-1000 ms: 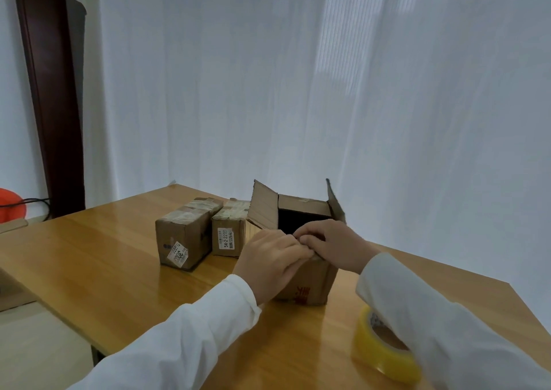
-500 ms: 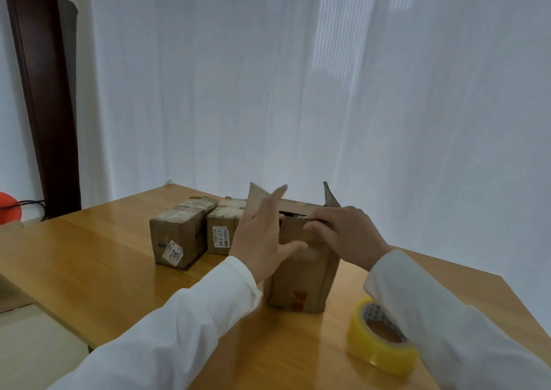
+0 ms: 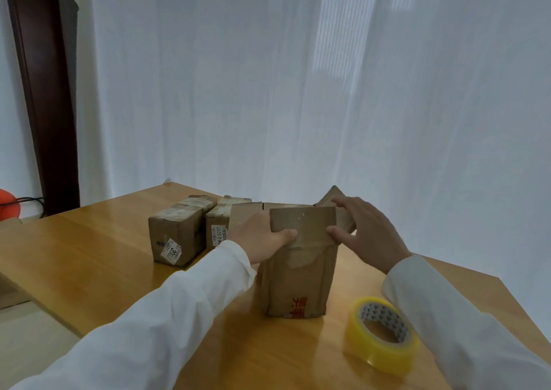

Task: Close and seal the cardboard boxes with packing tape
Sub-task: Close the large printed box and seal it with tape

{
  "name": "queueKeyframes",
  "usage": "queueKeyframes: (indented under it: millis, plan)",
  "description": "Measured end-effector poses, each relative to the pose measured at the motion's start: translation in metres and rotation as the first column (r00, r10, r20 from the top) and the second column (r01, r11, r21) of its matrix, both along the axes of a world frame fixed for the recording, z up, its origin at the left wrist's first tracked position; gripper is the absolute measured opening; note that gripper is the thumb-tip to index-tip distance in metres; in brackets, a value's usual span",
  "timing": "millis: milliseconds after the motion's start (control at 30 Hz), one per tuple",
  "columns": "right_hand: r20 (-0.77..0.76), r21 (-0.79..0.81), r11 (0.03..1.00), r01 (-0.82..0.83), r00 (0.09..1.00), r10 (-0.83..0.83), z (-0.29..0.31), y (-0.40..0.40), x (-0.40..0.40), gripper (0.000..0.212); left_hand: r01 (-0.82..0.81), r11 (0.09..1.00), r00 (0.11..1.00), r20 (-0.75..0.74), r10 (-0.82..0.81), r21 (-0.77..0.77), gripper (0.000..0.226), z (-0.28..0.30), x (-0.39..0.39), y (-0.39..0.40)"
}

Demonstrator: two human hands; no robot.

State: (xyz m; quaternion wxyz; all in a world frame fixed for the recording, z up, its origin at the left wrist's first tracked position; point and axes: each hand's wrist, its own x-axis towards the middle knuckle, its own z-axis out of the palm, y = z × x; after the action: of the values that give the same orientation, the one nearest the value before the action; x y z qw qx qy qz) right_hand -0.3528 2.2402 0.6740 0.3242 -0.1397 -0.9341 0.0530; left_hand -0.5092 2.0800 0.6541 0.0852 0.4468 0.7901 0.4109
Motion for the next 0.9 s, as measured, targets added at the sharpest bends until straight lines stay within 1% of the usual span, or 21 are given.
queueKeyframes:
  millis: [67, 133, 167, 200, 233, 267, 333, 367, 433, 500, 533, 567, 600, 633, 667, 700, 733, 767, 833, 867, 900]
  plan:
    - [0.065, 0.189, 0.98, -0.065, 0.996, 0.053, -0.004, -0.006, -0.006, 0.05, -0.014, 1.0, 1.0, 0.004, 0.014, 0.003, 0.027, 0.006, -0.002, 0.005]
    - [0.17, 0.273, 0.962, -0.001, 0.984, -0.047, -0.004, -0.013, -0.015, 0.06, -0.067, 0.998, 0.997, 0.033, 0.067, -0.017, 0.038, 0.01, -0.002, 0.01]
    - [0.224, 0.319, 0.947, 0.038, 0.968, -0.114, -0.003, -0.015, -0.019, 0.071, -0.092, 0.995, 0.995, 0.045, 0.094, -0.032, 0.044, 0.01, -0.001, 0.011]
    - [0.273, 0.381, 0.923, 0.055, 0.947, -0.169, -0.004, -0.018, -0.023, 0.081, -0.129, 0.991, 0.992, -0.003, 0.128, -0.04, 0.051, 0.007, -0.004, 0.013]
    - [0.302, 0.44, 0.897, 0.045, 0.933, -0.195, -0.007, -0.021, -0.028, 0.088, -0.151, 0.987, 0.985, -0.094, 0.145, -0.059, 0.056, 0.003, -0.007, 0.014]
    - [0.311, 0.479, 0.878, 0.025, 0.93, -0.196, -0.012, -0.022, -0.032, 0.093, -0.156, 0.982, 0.97, -0.206, 0.133, -0.102, 0.052, 0.0, -0.01, 0.015]
    - [0.32, 0.469, 0.883, -0.002, 0.932, -0.168, -0.02, -0.024, -0.036, 0.109, -0.129, 0.953, 0.933, -0.359, 0.023, -0.274, 0.033, -0.004, -0.015, 0.014]
    - [0.328, 0.452, 0.892, 0.001, 0.93, -0.167, -0.02, -0.024, -0.036, 0.115, -0.098, 0.928, 0.928, -0.369, -0.045, -0.359, 0.035, -0.003, -0.015, 0.011]
    - [0.366, 0.426, 0.905, 0.007, 0.913, -0.179, -0.017, -0.022, -0.032, 0.119, -0.049, 0.878, 0.923, -0.358, -0.143, -0.476, 0.052, 0.004, -0.007, 0.004]
    - [0.392, 0.342, 0.939, 0.024, 0.905, -0.166, -0.011, -0.015, -0.025, 0.106, -0.058, 0.828, 0.857, -0.453, -0.245, -0.558, 0.071, 0.013, 0.01, -0.003]
    - [0.396, 0.29, 0.956, 0.039, 0.905, -0.157, -0.008, -0.011, -0.022, 0.101, -0.081, 0.81, 0.815, -0.506, -0.282, -0.581, 0.075, 0.015, 0.019, -0.005]
    - [0.381, 0.23, 0.972, 0.052, 0.914, -0.139, -0.009, -0.004, -0.019, 0.103, -0.081, 0.797, 0.792, -0.524, -0.314, -0.599, 0.075, 0.017, 0.029, -0.006]
    - [0.333, 0.169, 0.984, 0.051, 0.937, -0.106, -0.01, 0.001, -0.015, 0.107, -0.063, 0.791, 0.787, -0.518, -0.336, -0.609, 0.074, 0.018, 0.038, -0.007]
    - [0.26, 0.105, 0.994, 0.036, 0.964, -0.063, -0.011, 0.004, -0.012, 0.103, -0.023, 0.789, 0.798, -0.487, -0.355, -0.614, 0.073, 0.019, 0.046, -0.009]
    - [0.174, 0.033, 0.999, 0.006, 0.985, -0.012, -0.013, 0.005, -0.011, 0.093, 0.032, 0.785, 0.823, -0.429, -0.371, -0.618, 0.075, 0.022, 0.051, -0.011]
    - [0.089, -0.042, 0.999, -0.034, 0.995, 0.037, -0.014, 0.004, -0.011, 0.082, 0.102, 0.779, 0.859, -0.341, -0.382, -0.618, 0.078, 0.028, 0.054, -0.013]
    - [0.018, -0.103, 0.992, -0.076, 0.997, 0.078, -0.015, 0.002, -0.014, 0.079, 0.18, 0.781, 0.888, -0.243, -0.391, -0.598, 0.081, 0.033, 0.054, -0.015]
    - [-0.031, -0.16, 0.981, -0.115, 0.993, 0.111, -0.016, -0.001, -0.016, 0.085, 0.258, 0.782, 0.905, -0.142, -0.402, -0.567, 0.082, 0.039, 0.05, -0.017]
    - [-0.051, -0.276, 0.951, -0.139, 0.99, 0.13, -0.016, -0.003, -0.023, 0.097, 0.361, 0.806, 0.919, 0.029, -0.394, -0.469, 0.092, 0.048, 0.036, -0.022]
    - [-0.024, -0.31, 0.942, -0.132, 0.991, 0.131, -0.016, -0.003, -0.026, 0.094, 0.382, 0.837, 0.921, 0.084, -0.381, -0.392, 0.098, 0.05, 0.028, -0.027]
    - [0.03, -0.308, 0.945, -0.112, 0.991, 0.127, -0.017, -0.001, -0.03, 0.083, 0.37, 0.872, 0.929, 0.1, -0.357, -0.32, 0.101, 0.048, 0.019, -0.031]
